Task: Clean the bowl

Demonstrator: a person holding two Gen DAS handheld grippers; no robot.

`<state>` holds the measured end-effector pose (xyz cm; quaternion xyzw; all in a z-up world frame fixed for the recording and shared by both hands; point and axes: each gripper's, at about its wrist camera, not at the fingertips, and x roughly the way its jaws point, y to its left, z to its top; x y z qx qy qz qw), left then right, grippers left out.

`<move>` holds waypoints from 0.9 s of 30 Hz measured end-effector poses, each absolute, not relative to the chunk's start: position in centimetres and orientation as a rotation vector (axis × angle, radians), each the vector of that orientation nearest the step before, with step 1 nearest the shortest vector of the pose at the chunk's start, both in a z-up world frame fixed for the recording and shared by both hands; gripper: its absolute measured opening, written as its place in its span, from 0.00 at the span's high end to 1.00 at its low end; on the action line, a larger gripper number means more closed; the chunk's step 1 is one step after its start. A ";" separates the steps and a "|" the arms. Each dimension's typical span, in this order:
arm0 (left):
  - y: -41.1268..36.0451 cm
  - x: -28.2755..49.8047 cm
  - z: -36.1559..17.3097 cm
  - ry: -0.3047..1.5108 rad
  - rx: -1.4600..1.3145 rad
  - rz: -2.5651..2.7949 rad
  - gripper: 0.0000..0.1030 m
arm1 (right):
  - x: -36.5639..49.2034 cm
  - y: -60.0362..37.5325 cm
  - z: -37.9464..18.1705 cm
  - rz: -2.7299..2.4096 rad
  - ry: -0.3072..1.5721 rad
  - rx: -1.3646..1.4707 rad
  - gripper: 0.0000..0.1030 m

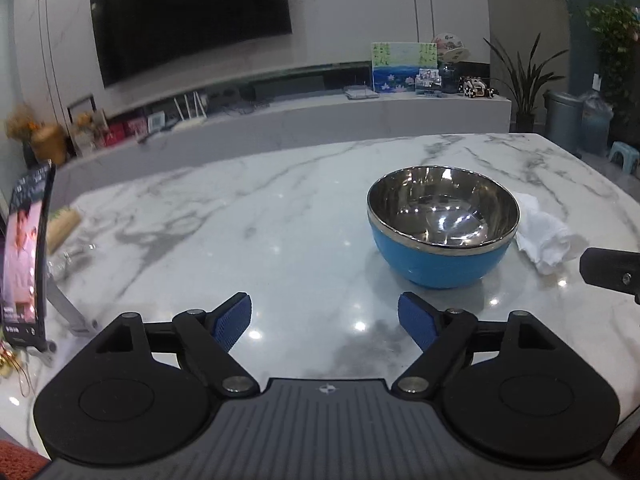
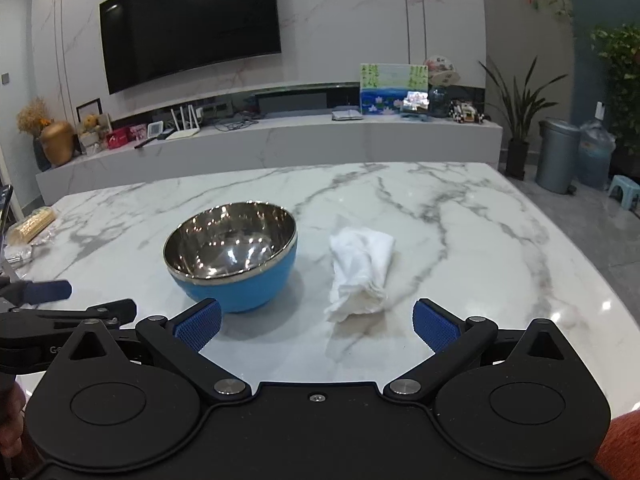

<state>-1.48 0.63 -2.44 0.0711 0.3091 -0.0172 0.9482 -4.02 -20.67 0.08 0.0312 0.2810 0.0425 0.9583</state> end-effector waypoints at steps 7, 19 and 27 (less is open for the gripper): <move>0.9 -1.2 -3.7 0.701 0.086 -0.085 0.19 | -3.8 -20.7 -1.2 0.079 0.625 0.088 0.01; 1.0 -1.2 -4.0 0.742 0.046 -0.106 0.19 | -3.8 -20.4 -1.6 0.094 0.640 0.057 0.01; 0.8 -1.2 -4.1 0.769 0.037 -0.128 0.19 | -3.7 -20.4 -1.7 0.100 0.650 0.052 0.01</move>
